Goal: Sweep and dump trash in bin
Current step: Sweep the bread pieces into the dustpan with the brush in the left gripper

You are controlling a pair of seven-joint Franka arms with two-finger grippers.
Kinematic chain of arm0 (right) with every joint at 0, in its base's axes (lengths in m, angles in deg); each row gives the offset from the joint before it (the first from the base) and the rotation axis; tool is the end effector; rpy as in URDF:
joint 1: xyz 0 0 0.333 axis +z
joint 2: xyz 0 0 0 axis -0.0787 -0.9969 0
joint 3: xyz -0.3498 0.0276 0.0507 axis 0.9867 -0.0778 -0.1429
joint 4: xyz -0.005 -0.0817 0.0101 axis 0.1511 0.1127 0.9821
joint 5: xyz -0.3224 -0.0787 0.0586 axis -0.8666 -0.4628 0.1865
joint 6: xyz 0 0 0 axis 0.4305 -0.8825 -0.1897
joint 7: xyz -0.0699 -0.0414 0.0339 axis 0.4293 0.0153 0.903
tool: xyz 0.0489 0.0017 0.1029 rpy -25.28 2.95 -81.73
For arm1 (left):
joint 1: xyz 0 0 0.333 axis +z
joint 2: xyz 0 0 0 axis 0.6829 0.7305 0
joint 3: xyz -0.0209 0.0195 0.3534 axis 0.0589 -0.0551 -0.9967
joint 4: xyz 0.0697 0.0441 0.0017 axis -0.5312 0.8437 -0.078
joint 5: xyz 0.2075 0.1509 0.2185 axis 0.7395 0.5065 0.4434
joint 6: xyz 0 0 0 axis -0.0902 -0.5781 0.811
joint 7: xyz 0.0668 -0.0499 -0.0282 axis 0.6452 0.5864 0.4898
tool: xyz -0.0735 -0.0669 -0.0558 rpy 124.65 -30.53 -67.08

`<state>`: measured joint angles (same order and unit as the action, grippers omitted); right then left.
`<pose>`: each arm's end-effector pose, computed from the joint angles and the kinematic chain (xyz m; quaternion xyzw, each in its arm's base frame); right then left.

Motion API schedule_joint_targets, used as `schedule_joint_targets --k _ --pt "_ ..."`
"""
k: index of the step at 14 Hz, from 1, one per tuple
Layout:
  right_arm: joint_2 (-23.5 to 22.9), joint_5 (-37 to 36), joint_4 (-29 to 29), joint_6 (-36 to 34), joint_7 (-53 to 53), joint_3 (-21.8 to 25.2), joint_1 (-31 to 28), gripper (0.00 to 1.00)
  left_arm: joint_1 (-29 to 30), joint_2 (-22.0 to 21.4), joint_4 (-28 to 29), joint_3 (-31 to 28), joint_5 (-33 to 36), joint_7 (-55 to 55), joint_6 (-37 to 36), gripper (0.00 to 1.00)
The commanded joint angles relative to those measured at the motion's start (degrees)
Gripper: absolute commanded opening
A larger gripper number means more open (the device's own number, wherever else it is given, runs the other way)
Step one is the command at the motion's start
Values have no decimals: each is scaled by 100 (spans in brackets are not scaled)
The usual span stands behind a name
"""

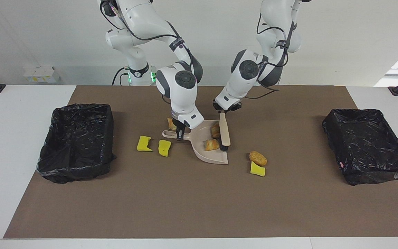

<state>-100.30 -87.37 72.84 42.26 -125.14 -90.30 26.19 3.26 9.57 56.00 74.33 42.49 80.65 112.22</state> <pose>0.5234 0.2722 0.4135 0.7144 0.6970 -0.0397 0.0468 0.3819 -0.3285 0.4349 0.9894 -0.0512 -0.1087 0.0813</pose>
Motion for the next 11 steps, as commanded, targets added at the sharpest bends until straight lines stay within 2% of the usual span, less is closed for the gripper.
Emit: schedule_joint_targets --k 1,3,4,7,9,11 --pt "41 -69 134 102 260 -21 3 0 -18 -134 -159 -104 -45 -115 -43 0" --pt "41 -69 134 102 260 -12 3 0 139 -196 -281 -226 34 -115 -96 0" --pt "41 -69 134 102 260 -21 3 0 401 -248 -404 -253 43 -159 -244 0" --pt "41 -69 125 93 260 -12 3 0 1062 -153 -861 -262 139 -1052 -693 0" --pt "41 -69 117 49 251 -4 3 0 1317 5 -1099 -254 971 -1738 -684 0" --pt "50 -165 117 -3 260 -12 3 0 1606 85 -1126 -253 1159 -2152 -650 0"
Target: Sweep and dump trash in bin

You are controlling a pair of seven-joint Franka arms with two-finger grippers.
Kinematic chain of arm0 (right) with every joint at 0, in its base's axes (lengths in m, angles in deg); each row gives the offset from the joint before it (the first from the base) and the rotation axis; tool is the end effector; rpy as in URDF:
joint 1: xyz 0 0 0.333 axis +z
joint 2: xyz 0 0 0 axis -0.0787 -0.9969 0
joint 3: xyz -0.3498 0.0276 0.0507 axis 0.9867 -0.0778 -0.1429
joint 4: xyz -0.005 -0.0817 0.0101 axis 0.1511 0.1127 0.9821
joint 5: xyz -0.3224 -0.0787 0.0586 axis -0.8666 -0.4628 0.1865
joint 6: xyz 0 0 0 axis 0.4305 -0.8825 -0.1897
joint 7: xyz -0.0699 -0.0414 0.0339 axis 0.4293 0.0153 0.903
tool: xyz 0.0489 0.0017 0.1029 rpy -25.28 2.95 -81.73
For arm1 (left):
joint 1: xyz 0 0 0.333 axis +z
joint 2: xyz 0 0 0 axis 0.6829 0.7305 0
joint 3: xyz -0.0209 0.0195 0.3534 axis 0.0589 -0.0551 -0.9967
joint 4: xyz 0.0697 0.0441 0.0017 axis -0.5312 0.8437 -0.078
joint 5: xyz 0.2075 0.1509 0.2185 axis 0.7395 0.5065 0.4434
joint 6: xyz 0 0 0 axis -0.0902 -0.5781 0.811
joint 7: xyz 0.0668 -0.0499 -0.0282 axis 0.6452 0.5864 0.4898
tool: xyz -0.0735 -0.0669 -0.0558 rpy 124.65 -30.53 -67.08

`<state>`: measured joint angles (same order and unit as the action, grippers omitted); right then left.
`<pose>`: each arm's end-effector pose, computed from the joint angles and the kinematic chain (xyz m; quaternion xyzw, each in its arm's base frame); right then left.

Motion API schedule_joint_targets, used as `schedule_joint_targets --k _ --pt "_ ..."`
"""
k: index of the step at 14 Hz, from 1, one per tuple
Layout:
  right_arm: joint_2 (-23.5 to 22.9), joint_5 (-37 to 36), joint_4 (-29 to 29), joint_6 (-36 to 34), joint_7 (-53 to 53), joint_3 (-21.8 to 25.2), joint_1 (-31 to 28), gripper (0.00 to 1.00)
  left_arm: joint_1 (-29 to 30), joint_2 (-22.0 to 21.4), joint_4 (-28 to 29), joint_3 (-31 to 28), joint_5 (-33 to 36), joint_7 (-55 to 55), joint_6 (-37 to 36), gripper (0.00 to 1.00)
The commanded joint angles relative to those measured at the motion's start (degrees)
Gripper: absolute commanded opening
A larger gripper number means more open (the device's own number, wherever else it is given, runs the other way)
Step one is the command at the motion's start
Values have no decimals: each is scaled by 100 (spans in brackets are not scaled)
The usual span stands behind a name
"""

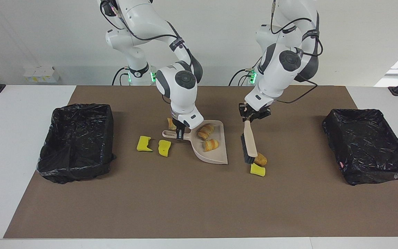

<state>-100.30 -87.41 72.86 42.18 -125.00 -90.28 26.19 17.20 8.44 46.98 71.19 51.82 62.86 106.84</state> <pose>0.5233 0.2718 0.4132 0.7152 0.6961 -0.0406 0.0470 0.4814 -0.2029 0.4996 0.9920 -0.1104 -0.0240 0.0566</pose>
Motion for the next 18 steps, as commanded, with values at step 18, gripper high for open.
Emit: schedule_joint_targets --k 18 --pt "278 -1401 141 -1042 1476 -32 372 0 841 938 -22 79 1317 -3575 -181 0"
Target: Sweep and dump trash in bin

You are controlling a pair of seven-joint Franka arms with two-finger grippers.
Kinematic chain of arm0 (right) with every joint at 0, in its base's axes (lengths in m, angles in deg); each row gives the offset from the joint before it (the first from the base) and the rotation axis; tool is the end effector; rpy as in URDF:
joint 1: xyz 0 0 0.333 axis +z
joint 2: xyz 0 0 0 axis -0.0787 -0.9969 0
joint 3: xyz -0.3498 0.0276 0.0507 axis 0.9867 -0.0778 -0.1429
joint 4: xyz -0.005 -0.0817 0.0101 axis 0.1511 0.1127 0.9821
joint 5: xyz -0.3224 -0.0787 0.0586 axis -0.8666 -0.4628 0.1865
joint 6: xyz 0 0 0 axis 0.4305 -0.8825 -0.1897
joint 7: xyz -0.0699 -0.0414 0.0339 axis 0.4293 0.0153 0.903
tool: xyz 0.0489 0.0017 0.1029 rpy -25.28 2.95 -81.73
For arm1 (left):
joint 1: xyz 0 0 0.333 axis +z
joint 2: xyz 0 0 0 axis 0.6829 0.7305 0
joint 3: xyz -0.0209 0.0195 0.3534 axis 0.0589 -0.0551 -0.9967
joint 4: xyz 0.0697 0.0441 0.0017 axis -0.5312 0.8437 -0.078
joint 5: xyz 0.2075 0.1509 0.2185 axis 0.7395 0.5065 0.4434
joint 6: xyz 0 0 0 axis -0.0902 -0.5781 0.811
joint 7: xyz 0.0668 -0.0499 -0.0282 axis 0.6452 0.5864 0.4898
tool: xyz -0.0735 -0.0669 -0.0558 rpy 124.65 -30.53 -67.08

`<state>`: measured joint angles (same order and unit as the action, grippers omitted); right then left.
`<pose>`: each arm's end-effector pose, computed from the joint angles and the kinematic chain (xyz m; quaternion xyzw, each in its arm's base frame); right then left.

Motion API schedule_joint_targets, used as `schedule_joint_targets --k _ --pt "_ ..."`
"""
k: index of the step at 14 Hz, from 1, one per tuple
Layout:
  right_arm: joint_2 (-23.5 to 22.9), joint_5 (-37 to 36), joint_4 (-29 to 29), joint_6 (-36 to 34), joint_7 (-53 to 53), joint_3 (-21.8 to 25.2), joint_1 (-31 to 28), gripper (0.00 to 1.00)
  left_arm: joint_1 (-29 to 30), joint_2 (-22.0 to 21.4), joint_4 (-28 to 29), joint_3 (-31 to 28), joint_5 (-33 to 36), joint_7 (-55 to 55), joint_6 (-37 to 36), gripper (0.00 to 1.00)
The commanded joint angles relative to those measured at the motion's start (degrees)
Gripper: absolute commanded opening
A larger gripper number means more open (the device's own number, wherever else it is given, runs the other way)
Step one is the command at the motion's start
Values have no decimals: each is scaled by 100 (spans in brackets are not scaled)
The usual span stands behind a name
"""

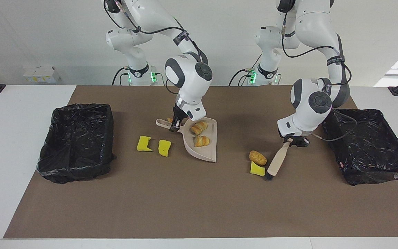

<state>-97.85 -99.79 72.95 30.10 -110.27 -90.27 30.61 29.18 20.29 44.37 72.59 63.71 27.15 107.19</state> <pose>0.4890 0.2789 0.4260 0.7372 0.6469 -0.1200 0.1539 0.5475 -0.1053 0.4061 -0.9257 0.3663 0.0921 0.0213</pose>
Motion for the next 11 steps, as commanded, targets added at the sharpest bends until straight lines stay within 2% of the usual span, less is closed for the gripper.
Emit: schedule_joint_targets --k 1,4,7,11 --pt "-10 -145 132 262 -6 -41 -53 0 -490 -326 353 -62 127 -3 -287 0" --pt "-107 -84 141 675 -93 -41 -87 0 -894 -625 835 -36 57 136 -262 0" --pt "-142 135 324 1316 -304 -41 -184 0 -1343 -845 1196 -27 -336 918 -218 0" --pt "-318 206 413 1801 -331 -41 -193 0 -1853 -890 1206 -18 -900 1874 -200 0"
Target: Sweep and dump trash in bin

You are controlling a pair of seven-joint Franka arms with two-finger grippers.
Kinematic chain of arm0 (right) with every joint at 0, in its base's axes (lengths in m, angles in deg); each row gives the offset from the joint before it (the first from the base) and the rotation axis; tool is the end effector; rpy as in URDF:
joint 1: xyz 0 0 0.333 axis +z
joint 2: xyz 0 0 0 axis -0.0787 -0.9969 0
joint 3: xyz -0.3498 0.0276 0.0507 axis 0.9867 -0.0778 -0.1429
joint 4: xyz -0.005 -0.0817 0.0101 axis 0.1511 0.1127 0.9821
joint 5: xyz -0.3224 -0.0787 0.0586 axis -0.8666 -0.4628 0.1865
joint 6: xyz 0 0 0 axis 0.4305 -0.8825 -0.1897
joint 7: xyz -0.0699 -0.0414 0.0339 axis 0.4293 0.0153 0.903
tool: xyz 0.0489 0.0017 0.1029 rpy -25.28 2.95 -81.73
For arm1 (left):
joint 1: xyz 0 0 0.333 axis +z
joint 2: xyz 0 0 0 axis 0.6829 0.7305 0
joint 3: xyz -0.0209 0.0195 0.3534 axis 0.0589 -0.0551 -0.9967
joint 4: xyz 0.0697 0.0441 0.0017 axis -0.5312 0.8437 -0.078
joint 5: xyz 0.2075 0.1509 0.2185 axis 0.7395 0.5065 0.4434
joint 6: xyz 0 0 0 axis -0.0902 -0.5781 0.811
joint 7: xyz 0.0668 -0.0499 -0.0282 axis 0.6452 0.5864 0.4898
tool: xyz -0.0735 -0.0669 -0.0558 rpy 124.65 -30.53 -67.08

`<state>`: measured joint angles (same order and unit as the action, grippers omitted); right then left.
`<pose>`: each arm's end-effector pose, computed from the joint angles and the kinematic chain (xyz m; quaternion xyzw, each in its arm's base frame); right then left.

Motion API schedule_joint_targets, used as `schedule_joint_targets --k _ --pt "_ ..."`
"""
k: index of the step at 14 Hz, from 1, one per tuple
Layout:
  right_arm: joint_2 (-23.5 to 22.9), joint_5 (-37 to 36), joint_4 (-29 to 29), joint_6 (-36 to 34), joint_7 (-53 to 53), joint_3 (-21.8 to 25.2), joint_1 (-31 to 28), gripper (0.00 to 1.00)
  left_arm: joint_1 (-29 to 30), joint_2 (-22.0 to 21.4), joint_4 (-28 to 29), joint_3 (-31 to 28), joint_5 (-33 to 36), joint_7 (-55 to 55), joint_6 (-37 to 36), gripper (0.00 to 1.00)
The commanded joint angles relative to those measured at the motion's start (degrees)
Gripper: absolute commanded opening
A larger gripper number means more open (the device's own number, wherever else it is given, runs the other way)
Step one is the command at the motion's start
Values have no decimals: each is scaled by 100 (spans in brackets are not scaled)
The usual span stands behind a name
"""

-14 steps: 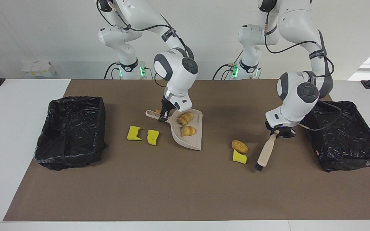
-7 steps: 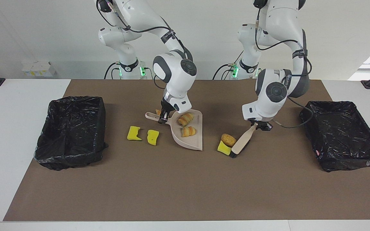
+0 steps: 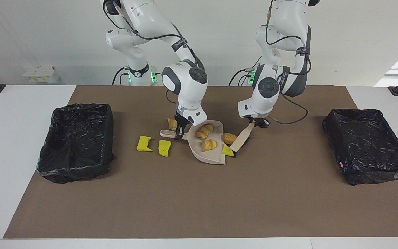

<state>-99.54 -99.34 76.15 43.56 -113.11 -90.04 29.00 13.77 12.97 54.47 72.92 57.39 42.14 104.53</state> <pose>0.5065 0.2825 0.4021 0.7225 0.6758 -0.0511 0.1363 0.4414 -0.2280 0.4047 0.9289 -0.3447 -0.1354 0.0012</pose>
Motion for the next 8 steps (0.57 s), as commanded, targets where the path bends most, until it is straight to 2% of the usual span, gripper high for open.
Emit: schedule_joint_targets --k 1,5,8 --pt "-158 161 102 525 -64 -64 -49 0 -426 -149 135 -51 -313 709 66 0" --pt "-167 161 155 701 -240 -64 -120 0 -655 -35 -269 -33 -725 1395 -13 0" --pt "-150 161 164 588 -248 -64 -111 0 -787 -78 -445 -33 -744 1890 -56 0"
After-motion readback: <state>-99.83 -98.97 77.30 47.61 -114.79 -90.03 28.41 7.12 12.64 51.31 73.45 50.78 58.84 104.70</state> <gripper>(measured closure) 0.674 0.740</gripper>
